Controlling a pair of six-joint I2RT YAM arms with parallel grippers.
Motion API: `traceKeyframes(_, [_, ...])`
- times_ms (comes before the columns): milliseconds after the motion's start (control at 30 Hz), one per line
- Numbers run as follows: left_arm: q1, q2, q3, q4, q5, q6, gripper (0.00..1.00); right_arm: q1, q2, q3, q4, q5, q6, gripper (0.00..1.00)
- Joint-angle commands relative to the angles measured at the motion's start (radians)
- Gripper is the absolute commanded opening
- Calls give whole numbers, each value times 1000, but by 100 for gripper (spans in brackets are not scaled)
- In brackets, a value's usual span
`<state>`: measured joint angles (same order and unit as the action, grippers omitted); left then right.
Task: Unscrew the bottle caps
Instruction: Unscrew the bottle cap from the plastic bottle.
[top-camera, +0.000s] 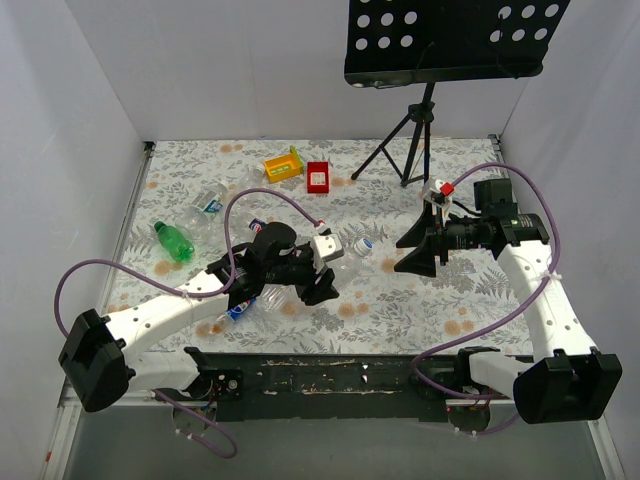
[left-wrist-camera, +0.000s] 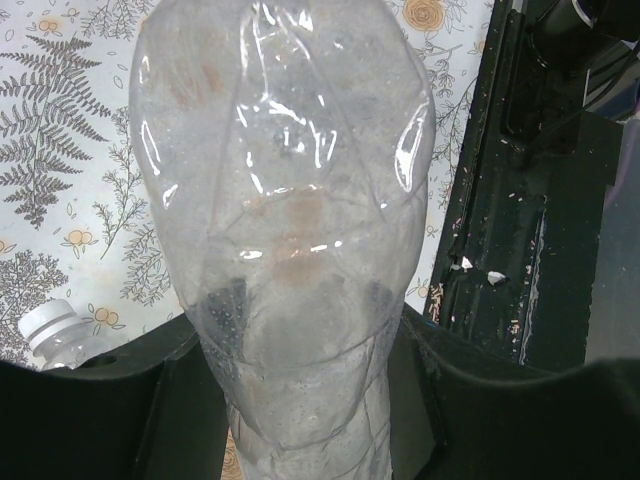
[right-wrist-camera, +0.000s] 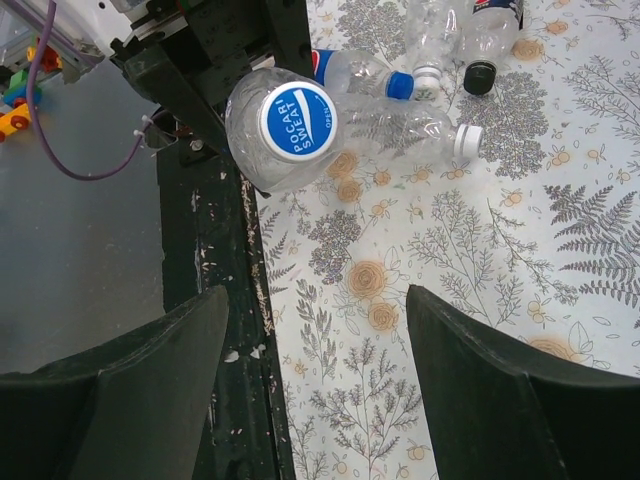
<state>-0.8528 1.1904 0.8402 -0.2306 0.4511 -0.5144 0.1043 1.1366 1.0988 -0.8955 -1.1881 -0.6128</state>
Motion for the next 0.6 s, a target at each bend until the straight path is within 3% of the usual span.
traceKeyframes(0, [0,0,16,30,-2,-1,3,-5,6,47,-22,-31,4,79])
traceKeyframes(567, [-5,14,25,39,-12,-4,3,-5,55,87,-56,-7,24,79])
